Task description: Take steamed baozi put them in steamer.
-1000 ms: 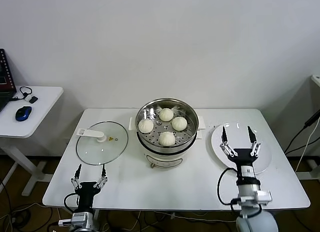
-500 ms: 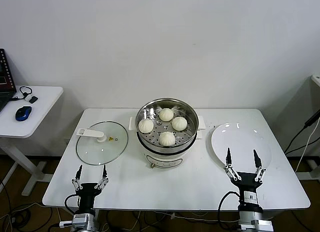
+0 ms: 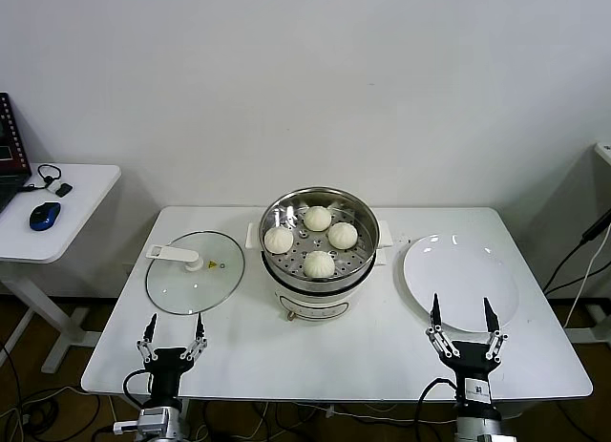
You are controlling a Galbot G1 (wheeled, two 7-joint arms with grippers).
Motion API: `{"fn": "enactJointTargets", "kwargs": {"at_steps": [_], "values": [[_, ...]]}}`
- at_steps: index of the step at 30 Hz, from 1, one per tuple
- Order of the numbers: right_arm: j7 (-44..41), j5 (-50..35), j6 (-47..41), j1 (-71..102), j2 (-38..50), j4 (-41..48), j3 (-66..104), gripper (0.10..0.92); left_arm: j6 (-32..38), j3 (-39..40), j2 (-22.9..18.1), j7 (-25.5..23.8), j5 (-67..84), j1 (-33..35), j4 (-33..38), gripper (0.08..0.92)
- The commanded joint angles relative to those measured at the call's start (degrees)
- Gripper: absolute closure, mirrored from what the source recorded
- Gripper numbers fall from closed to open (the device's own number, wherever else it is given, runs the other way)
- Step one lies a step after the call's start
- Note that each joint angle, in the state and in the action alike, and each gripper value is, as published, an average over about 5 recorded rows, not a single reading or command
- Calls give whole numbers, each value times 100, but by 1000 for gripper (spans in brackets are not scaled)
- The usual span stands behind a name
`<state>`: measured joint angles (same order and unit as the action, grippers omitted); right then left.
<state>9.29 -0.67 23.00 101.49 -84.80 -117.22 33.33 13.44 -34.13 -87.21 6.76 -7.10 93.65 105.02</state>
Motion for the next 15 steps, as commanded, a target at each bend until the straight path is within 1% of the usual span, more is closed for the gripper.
{"fn": "enactJointTargets", "kwargs": {"at_steps": [1, 15], "values": [[10, 84, 51, 90, -66, -10, -39, 203, 8, -1, 10, 2, 15, 5, -22, 177], [9, 148, 10, 100, -58, -17, -146, 203, 9, -18, 14, 3, 43, -33, -66, 177]]}}
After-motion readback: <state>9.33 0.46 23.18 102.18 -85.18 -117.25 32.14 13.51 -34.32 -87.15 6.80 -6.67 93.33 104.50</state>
